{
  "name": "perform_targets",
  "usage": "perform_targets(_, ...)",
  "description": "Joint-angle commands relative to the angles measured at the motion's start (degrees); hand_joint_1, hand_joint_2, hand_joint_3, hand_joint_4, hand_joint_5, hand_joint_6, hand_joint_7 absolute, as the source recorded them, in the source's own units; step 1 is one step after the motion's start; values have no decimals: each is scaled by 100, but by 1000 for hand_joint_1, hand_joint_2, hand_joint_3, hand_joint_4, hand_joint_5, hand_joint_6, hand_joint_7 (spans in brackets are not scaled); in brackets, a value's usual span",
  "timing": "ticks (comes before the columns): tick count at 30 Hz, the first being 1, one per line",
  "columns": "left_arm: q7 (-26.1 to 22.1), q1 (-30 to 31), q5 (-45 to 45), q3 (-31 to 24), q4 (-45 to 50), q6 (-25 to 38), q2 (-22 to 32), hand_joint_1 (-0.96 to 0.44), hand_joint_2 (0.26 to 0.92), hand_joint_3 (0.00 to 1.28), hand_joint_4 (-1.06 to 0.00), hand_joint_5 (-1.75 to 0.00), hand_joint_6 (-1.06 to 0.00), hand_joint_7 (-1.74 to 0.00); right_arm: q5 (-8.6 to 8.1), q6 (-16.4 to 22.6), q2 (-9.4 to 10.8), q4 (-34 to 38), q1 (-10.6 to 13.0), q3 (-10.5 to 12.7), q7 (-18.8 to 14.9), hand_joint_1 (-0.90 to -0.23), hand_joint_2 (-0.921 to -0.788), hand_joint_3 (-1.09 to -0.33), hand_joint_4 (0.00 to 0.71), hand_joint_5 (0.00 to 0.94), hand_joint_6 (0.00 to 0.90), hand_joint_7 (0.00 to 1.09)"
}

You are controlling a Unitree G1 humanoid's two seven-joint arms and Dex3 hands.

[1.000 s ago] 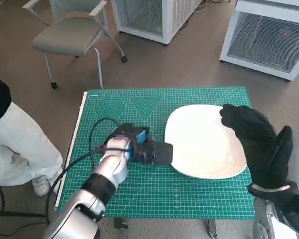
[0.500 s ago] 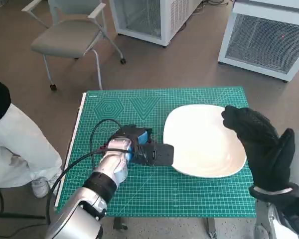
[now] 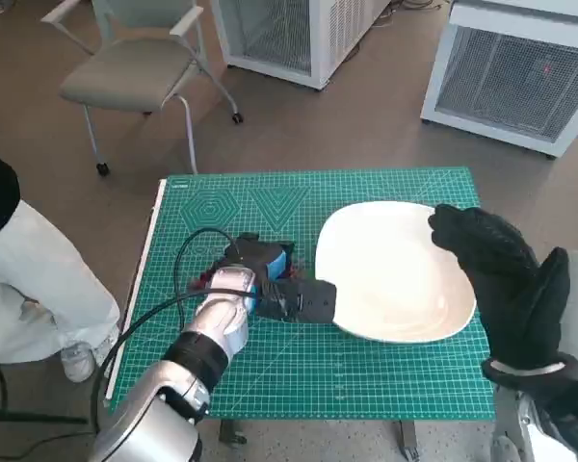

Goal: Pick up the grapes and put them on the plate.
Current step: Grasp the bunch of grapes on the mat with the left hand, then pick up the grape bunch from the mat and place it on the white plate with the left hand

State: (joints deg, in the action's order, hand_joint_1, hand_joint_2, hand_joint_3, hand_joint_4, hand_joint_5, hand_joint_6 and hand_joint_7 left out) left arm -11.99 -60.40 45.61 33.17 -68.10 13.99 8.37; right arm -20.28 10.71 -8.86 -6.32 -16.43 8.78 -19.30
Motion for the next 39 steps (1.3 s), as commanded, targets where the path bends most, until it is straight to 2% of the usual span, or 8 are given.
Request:
perform_targets(1, -105, 29, -231, -130, 197, -11, 99, 390, 600, 816, -512, -1580, -445, -36, -12, -70, -32, 107, 47, 10, -28, -431, -921, -627, 425, 641, 174, 952)
perform_targets(10, -152, 174, -368, -149, 628, -105, 322, 393, 588, 811, -541, -1553, -405, -11, 4, -23, -8, 188, 3, -9, -35, -430, -921, -628, 424, 641, 174, 953)
perform_targets(18, -260, 270, -334, -76, 871, -150, 464, 387, 624, 802, -482, -1606, -485, -47, -25, -3, -16, 275, -37, 5, -54, -429, -921, -628, 424, 641, 172, 955)
perform_targets(28, -452, 317, -406, -149, 1280, -23, 568, 399, 568, 934, -463, -1681, -326, -8, -56, -28, -14, 236, -31, 12, -53, -429, -921, -629, 423, 642, 171, 956)
perform_targets(36, -743, 384, -386, -184, 1870, 247, 684, 403, 549, 949, -485, -1668, -434, -66, -67, -39, -24, 183, -16, 20, -50, -430, -921, -628, 423, 643, 171, 956)
perform_targets(38, -853, 479, -402, -269, 2407, 285, 820, 402, 550, 945, -485, -1665, -471, -88, -66, -21, -36, 189, -24, 36, -54, -430, -921, -628, 423, 643, 171, 956)
perform_targets(39, -940, 560, -418, -354, 2887, 298, 945, 382, 561, 919, -488, -1649, -502, -167, -64, -3, -45, 194, -31, 50, -56, -430, -921, -628, 423, 643, 172, 957)
